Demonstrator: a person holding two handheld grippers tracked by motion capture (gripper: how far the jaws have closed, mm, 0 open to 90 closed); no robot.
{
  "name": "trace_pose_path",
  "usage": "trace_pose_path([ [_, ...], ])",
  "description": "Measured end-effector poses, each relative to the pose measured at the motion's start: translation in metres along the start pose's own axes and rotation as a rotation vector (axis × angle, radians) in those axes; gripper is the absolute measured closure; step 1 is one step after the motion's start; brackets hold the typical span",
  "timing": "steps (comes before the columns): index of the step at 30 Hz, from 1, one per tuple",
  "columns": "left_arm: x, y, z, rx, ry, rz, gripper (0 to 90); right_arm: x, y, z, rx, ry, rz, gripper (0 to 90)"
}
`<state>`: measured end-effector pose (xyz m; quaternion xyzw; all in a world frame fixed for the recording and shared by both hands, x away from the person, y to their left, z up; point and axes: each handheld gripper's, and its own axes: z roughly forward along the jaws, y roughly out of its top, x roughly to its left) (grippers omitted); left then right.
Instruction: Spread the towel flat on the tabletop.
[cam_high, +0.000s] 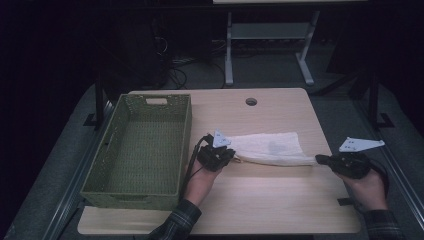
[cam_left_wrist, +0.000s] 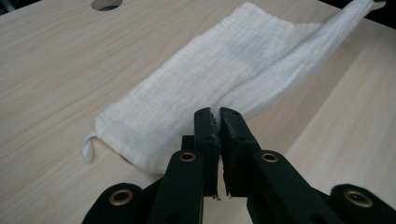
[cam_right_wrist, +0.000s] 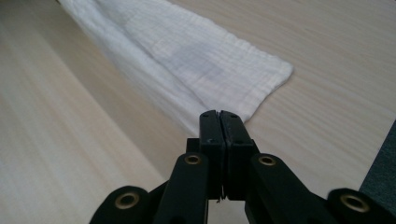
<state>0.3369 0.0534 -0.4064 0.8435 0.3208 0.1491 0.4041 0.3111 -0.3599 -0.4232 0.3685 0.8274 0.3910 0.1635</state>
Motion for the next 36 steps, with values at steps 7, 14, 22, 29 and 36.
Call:
trace_pose_path([
  [7,0.021,0.007,0.025,0.021,0.036,-0.041,85.3,-0.021,0.014,0.026,-0.003,-0.012,0.031,88.4],
  [14,0.044,0.011,0.048,0.019,0.075,-0.090,85.6,-0.042,0.024,0.056,0.021,-0.036,0.039,88.4],
  [22,0.058,0.009,0.073,0.074,0.132,-0.097,85.7,-0.052,0.026,0.089,0.063,-0.057,0.057,88.0],
  [29,0.051,0.007,0.065,0.073,0.134,-0.090,72.0,-0.050,0.027,0.088,0.047,-0.068,0.064,78.0],
  [36,0.021,0.002,0.046,0.058,0.049,-0.016,63.0,-0.036,0.025,0.063,0.006,-0.024,0.058,76.8],
])
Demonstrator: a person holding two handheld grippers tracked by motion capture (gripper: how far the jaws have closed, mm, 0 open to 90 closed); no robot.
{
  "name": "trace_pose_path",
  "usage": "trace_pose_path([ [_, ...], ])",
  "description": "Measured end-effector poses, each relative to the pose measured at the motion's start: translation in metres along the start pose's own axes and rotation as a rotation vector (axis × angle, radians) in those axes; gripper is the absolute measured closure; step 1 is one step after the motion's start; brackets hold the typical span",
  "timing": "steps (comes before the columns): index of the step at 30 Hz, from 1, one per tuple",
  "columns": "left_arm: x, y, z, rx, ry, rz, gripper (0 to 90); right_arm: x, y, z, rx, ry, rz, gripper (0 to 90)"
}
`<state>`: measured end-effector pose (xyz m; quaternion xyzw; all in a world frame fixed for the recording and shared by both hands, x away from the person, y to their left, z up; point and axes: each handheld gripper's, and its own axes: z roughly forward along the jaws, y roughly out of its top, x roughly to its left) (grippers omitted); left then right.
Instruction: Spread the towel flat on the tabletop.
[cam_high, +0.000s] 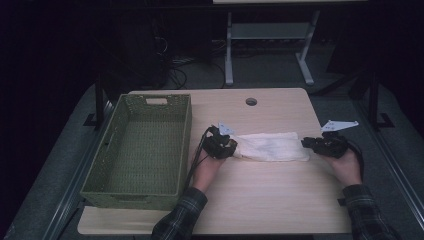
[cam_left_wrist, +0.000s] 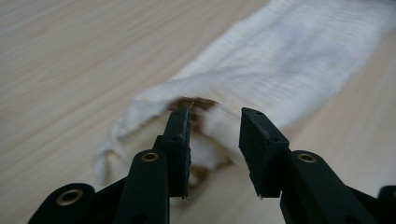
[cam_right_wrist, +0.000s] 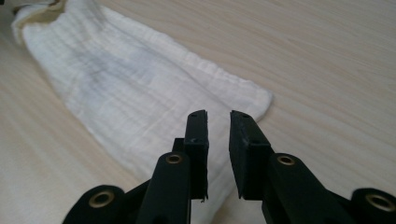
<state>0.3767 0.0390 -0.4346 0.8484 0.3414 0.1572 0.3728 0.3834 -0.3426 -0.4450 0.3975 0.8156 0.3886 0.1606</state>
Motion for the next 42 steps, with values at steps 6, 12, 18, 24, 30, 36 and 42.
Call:
trace_pose_path([
  [6,-0.025,-0.004,-0.001,0.005,-0.060,0.075,63.5,0.014,-0.008,-0.011,0.002,0.029,0.005,76.7],
  [12,-0.030,-0.008,0.018,0.062,-0.035,0.092,63.5,0.025,-0.019,-0.017,0.013,0.058,0.016,75.6],
  [18,-0.020,-0.013,0.027,0.068,0.006,0.076,67.0,0.025,-0.026,-0.021,0.026,0.048,0.015,75.2],
  [24,-0.007,-0.014,0.023,0.049,-0.016,0.014,84.9,0.025,-0.027,-0.019,0.043,0.035,0.009,74.7],
  [30,0.005,-0.010,0.004,-0.027,-0.030,-0.061,86.5,0.018,-0.034,-0.024,0.068,0.006,0.036,74.2],
  [36,0.008,0.000,-0.017,-0.108,-0.035,-0.082,86.6,0.015,-0.041,-0.020,0.102,0.025,0.078,70.5],
  [42,0.008,0.000,-0.020,-0.106,-0.031,-0.080,86.6,0.021,-0.038,-0.009,0.130,0.010,0.033,67.4],
])
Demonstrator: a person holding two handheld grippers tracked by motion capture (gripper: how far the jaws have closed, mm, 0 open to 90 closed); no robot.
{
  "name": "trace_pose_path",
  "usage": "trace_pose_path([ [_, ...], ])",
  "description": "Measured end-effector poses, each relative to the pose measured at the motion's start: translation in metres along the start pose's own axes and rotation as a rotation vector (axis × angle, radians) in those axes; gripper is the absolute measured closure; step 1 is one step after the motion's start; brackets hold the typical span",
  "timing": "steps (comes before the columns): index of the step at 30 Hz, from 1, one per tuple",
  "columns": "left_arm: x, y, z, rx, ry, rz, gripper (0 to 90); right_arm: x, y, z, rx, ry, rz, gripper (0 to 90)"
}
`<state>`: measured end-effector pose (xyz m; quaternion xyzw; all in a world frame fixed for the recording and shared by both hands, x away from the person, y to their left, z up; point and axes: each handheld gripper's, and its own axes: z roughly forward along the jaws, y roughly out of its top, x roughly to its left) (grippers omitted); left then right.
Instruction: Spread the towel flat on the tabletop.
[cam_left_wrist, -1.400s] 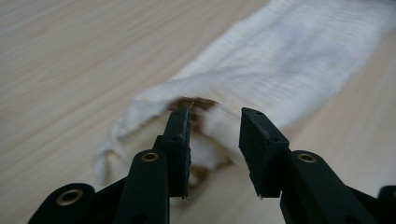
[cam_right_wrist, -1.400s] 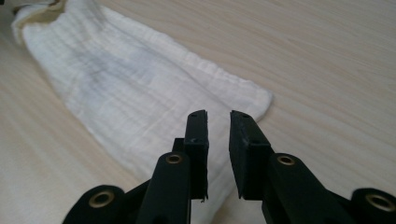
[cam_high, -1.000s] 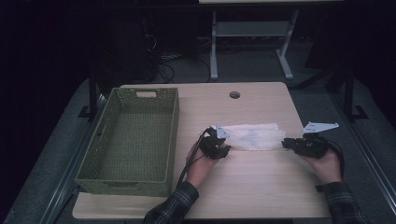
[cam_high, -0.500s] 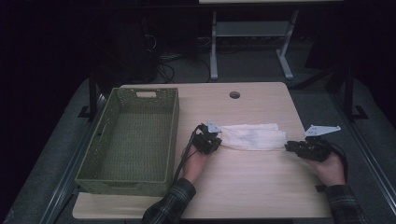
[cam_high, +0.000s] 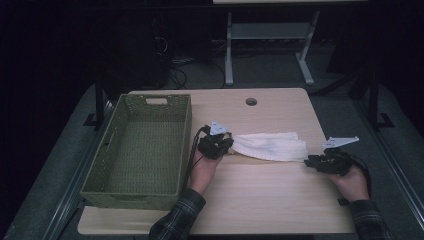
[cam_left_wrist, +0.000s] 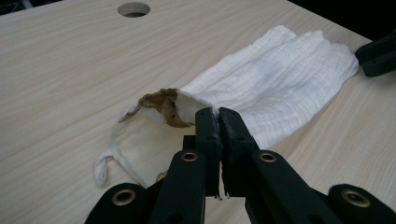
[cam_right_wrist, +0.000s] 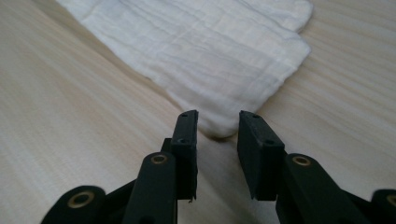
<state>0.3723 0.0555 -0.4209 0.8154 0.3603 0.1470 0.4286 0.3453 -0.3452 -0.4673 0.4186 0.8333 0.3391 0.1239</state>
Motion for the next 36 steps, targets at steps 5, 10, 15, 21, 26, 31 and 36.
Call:
trace_pose_path([
  [5,-0.001,-0.001,0.001,0.005,-0.002,-0.006,86.6,-0.001,0.002,0.005,-0.001,-0.031,0.014,64.8],
  [10,0.000,-0.001,0.000,0.011,-0.003,-0.006,86.6,0.000,0.002,0.005,-0.005,-0.021,-0.001,84.8],
  [15,-0.001,0.000,-0.004,0.003,-0.006,-0.009,86.6,0.003,0.004,-0.005,-0.051,-0.021,0.001,87.5],
  [21,-0.006,0.002,-0.015,-0.001,-0.009,-0.004,86.7,0.003,0.003,-0.025,-0.099,-0.023,-0.001,87.4],
  [26,-0.016,-0.002,-0.021,0.007,-0.010,0.006,86.7,0.007,-0.002,-0.036,-0.115,-0.030,-0.019,87.4],
  [31,-0.027,-0.012,-0.031,0.017,-0.012,0.016,86.7,0.011,-0.008,-0.047,-0.132,-0.039,-0.037,87.4],
  [36,-0.039,-0.022,-0.042,0.026,-0.026,0.020,86.7,0.020,-0.014,-0.055,-0.144,-0.036,-0.063,87.4],
])
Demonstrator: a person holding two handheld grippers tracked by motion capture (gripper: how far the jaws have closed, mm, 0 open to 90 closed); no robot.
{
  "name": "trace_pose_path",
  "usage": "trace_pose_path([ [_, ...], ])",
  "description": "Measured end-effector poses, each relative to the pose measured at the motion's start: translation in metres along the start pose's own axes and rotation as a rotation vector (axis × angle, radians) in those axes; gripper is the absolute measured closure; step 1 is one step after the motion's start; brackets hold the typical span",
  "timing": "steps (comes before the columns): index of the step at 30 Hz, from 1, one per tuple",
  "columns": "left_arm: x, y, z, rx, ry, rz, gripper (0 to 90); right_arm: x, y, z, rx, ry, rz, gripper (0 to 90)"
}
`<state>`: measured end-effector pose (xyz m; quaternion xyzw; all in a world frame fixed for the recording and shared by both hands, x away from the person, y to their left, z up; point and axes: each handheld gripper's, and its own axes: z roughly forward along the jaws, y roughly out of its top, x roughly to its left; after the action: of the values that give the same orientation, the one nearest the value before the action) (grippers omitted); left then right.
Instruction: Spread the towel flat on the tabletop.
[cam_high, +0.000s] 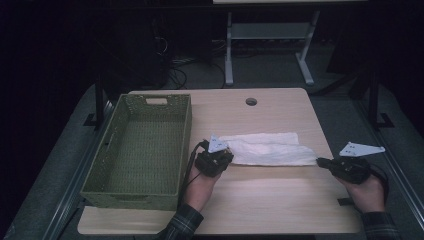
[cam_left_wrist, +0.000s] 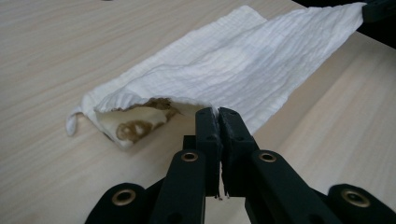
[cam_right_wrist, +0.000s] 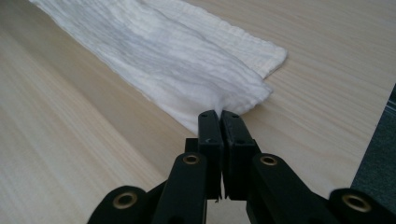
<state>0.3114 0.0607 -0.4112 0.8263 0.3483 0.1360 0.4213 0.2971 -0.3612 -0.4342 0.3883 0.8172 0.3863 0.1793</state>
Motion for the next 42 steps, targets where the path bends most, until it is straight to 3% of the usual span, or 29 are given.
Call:
trace_pose_path([
  [6,-0.010,-0.010,-0.012,0.009,-0.016,-0.002,86.7,0.010,-0.009,-0.010,0.004,0.015,-0.030,87.0],
  [11,-0.018,-0.020,-0.012,0.040,-0.019,0.008,86.7,0.016,-0.014,-0.012,0.015,0.026,-0.036,87.1],
  [16,-0.024,-0.030,-0.018,0.058,-0.050,-0.006,86.6,0.023,-0.022,-0.016,0.031,0.038,-0.031,87.0],
  [24,-0.032,-0.042,-0.034,0.059,-0.053,-0.015,86.7,0.035,-0.035,-0.026,0.022,0.081,-0.034,87.0],
  [37,-0.045,-0.064,-0.056,0.069,-0.104,-0.049,86.2,0.056,-0.050,-0.042,0.013,0.117,-0.055,87.0],
  [39,-0.046,-0.065,-0.059,0.067,-0.091,-0.045,83.6,0.058,-0.052,-0.044,0.007,0.126,-0.067,85.7],
  [42,-0.043,-0.063,-0.060,0.053,-0.060,-0.043,70.6,0.057,-0.051,-0.046,0.000,0.116,-0.064,75.7],
])
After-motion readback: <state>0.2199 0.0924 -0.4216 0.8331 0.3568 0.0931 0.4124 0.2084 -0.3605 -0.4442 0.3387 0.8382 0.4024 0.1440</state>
